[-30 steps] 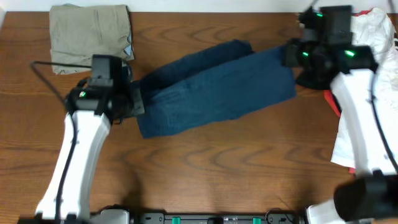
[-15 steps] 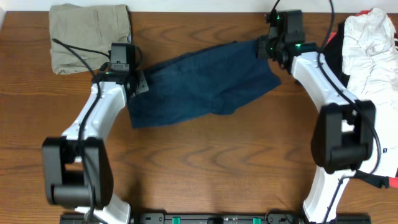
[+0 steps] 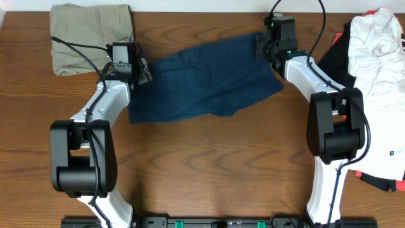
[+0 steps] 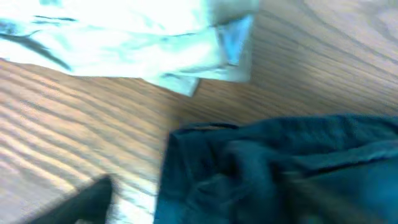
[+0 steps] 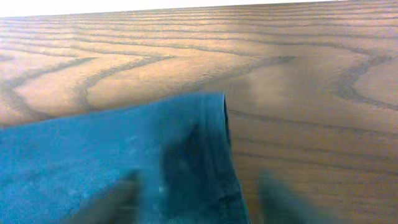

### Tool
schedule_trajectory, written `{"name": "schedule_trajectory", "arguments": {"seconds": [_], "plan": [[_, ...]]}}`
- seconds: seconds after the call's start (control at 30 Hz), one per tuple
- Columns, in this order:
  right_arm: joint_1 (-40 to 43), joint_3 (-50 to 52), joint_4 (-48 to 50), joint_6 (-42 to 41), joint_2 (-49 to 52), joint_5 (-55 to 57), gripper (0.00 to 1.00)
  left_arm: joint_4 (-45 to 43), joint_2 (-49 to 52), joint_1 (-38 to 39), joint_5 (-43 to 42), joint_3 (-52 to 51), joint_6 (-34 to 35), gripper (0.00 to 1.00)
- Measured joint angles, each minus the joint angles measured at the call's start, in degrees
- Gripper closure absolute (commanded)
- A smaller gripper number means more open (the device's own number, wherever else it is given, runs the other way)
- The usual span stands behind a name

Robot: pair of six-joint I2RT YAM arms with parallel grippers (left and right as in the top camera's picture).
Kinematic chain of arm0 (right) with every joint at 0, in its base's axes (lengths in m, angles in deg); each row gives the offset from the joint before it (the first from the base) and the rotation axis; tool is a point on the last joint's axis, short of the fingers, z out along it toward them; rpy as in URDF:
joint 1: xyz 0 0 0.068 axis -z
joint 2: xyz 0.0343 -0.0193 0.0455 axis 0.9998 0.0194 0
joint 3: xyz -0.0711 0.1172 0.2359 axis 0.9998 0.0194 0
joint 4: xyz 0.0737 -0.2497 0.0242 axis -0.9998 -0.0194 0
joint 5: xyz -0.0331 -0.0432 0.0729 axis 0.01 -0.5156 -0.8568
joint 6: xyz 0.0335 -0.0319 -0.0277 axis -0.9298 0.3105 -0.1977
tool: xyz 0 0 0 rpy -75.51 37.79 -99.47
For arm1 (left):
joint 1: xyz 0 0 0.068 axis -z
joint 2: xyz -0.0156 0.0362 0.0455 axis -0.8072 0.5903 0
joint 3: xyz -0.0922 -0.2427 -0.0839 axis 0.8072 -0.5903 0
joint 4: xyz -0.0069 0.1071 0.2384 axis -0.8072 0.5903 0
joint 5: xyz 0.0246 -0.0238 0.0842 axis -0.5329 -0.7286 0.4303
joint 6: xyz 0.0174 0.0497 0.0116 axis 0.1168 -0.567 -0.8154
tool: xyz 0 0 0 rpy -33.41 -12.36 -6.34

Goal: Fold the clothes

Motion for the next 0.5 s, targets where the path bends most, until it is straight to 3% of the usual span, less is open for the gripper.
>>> {"name": "schedule_trajectory", "arguments": {"seconds": [0.27, 0.5], "plan": [[0.35, -0.04, -8.79, -3.85, -0.39, -4.15, 0.01, 11.30, -4.96, -0.07, 0.72, -0.11, 1.33, 0.02], [-0.20, -0.11, -20.06, -0.07, -1.33, -7.21, 0.01, 23.12, -16.15, -0.09, 1.20, -0.09, 1.53, 0.02]]}}
